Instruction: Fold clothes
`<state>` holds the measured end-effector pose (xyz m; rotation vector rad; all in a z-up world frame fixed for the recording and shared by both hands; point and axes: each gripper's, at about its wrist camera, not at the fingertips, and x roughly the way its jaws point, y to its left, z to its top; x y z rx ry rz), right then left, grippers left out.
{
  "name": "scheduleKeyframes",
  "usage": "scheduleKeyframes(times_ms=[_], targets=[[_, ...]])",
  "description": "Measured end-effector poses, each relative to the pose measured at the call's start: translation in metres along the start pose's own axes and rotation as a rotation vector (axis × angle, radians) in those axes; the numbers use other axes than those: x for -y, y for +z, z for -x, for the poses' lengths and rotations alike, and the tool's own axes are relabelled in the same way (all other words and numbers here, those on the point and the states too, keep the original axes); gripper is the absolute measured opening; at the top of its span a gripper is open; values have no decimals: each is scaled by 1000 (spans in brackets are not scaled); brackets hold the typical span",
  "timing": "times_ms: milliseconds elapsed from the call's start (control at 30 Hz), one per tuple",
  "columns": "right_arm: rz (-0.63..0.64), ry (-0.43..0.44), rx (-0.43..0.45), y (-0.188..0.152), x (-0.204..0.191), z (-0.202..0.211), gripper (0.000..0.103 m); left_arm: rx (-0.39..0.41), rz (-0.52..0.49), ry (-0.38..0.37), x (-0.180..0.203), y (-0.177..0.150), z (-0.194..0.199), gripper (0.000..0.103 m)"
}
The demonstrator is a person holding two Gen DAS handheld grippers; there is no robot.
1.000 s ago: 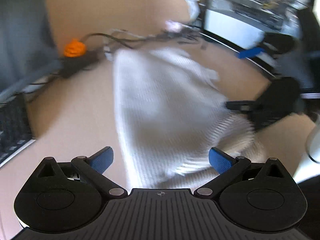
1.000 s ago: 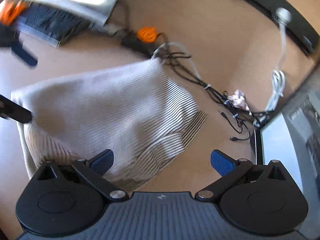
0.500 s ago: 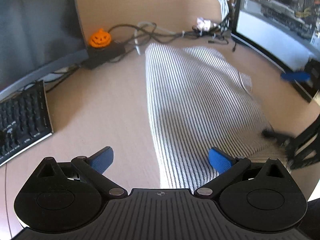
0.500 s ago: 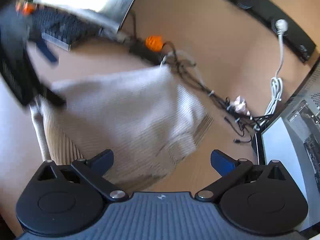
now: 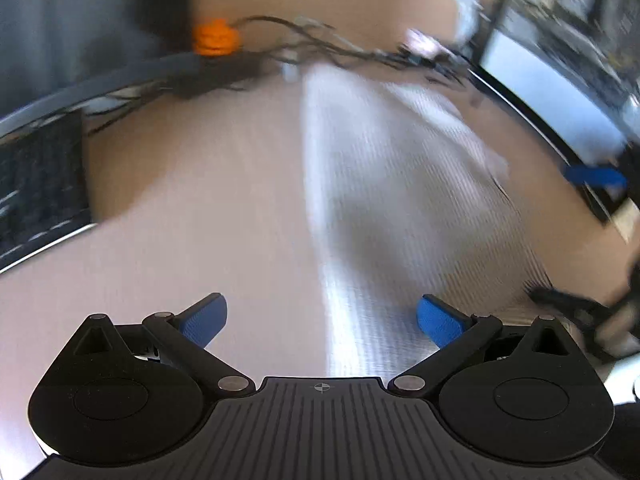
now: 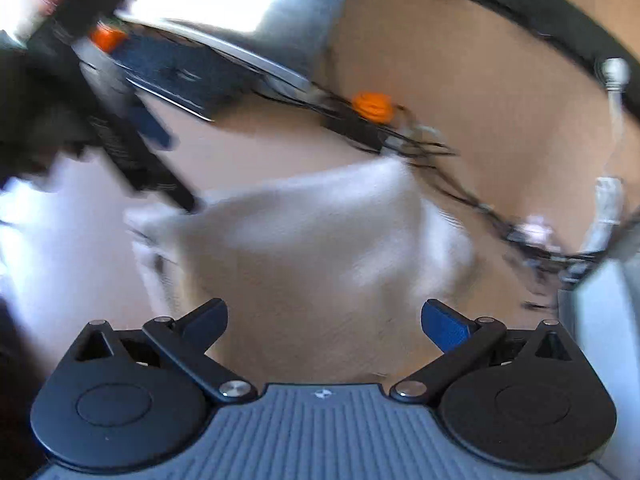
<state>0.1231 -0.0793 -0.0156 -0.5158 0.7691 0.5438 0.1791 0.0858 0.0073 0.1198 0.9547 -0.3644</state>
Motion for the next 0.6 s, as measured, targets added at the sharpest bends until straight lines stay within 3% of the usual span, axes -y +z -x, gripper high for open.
scheduleKeyframes(times_ms=[100, 200, 367, 533, 600], targets=[[26, 61, -11, 5, -9, -1, 82, 12, 21, 10, -10, -2, 8, 103], [50, 118, -21, 9, -17, -3, 81, 23, 41, 21, -20, -5, 17, 103], [47, 98, -23, 4, -17, -9, 82, 43, 76, 38, -36, -8, 31, 103], [34, 82, -26, -1, -16, -15, 72, 41, -14, -35, -24, -16, 37, 103], [-65, 117, -26, -4, 0, -16, 70, 36, -62, -54, -15, -18, 37, 103]])
